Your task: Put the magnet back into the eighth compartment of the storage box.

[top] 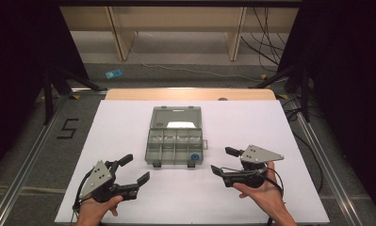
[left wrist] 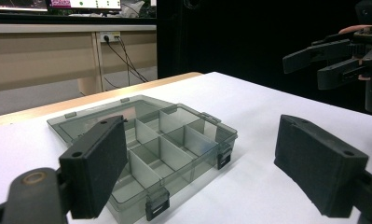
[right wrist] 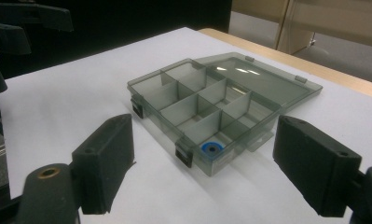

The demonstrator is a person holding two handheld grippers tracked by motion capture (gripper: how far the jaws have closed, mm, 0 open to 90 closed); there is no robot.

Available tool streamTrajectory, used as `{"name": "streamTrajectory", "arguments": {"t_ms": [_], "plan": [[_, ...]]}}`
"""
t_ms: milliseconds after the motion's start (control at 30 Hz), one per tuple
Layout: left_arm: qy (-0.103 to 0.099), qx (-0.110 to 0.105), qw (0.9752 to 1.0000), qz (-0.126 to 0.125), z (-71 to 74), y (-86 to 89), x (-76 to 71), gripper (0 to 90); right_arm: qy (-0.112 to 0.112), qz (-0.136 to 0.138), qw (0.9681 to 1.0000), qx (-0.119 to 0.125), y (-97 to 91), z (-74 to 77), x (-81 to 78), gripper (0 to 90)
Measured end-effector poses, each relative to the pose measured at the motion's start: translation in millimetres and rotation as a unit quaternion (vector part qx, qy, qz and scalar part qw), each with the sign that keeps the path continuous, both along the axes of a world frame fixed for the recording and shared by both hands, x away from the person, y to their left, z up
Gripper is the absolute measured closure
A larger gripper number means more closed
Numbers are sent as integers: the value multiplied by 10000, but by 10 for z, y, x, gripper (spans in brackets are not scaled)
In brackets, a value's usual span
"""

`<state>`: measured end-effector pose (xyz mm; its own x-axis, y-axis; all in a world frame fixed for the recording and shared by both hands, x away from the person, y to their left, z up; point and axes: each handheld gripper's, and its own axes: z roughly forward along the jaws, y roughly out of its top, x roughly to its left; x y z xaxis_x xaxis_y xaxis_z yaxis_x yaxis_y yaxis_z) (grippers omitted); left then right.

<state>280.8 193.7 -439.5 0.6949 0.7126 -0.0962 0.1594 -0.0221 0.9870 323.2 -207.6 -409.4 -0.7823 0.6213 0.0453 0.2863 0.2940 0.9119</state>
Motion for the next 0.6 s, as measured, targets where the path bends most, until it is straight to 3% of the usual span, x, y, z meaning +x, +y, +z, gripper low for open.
{"name": "streamTrajectory", "arguments": {"t_ms": [33,133,300,333,400,500,533,600], "plan": [[0,4,10000,0,0,1,0,165,-136,-57,9999,15,-7,-7,4,211],[0,-2,10000,0,0,0,0,165,8,-43,10000,12,-26,-14,-14,209],[-2,0,10000,-2,0,0,0,165,-30,-131,9999,66,-53,-46,-35,200],[1,0,10000,-2,0,0,0,165,-125,-124,9998,60,-58,-59,-26,193],[-4,9,10000,-6,-1,0,0,165,2,-125,9999,70,-67,-69,-44,174],[-9,17,10000,-12,-2,-1,1,165,30,-134,9998,118,-74,-89,-63,162],[-10,18,10000,-13,-2,-1,1,165,-81,-125,9997,188,-77,-99,-56,162],[-11,20,10000,-17,-1,-1,1,165,30,-139,9998,162,-95,-95,-79,162]]}}
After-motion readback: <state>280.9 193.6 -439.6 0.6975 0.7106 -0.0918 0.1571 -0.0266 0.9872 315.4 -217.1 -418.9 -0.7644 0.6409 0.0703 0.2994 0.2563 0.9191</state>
